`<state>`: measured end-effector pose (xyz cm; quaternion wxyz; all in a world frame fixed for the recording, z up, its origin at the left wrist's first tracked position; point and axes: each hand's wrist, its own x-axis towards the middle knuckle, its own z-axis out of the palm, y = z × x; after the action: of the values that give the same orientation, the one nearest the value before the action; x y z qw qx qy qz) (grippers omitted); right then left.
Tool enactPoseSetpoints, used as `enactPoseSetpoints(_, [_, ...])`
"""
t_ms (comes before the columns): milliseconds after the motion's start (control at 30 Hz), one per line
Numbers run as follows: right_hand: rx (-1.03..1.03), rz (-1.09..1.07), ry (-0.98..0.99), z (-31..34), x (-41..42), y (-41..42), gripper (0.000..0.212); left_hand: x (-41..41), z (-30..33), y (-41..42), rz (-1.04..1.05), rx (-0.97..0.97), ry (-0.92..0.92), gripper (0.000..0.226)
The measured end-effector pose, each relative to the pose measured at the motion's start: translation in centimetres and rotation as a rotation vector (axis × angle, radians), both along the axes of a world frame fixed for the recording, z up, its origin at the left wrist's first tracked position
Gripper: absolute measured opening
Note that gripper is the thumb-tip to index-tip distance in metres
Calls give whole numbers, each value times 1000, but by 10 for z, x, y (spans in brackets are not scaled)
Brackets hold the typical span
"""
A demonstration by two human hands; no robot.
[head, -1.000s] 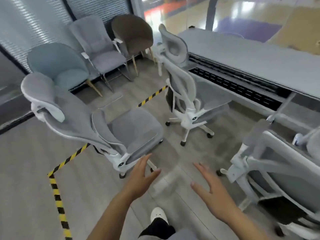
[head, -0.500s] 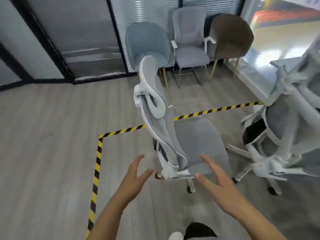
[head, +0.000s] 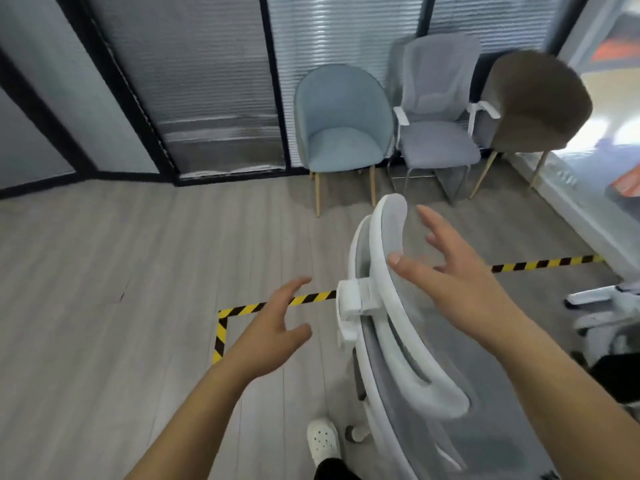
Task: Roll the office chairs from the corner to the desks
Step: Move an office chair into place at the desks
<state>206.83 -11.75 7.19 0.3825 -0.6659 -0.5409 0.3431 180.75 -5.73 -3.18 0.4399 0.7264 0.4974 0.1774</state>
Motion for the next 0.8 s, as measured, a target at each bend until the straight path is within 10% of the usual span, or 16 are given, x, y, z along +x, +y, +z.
enactPoseSetpoints(300, [-259,-189,-475,-11,-29,103,84,84,-8,215,-485,179,301,96])
enactPoseSetpoints(567, [-319,-437,-209,-17,-72,100,75,162,-45,309,-1235,587,583,89])
enactPoseSetpoints(800, [-581,-781,-84,-2,-142,111,64,140,-63,324,-1628,664,354,71])
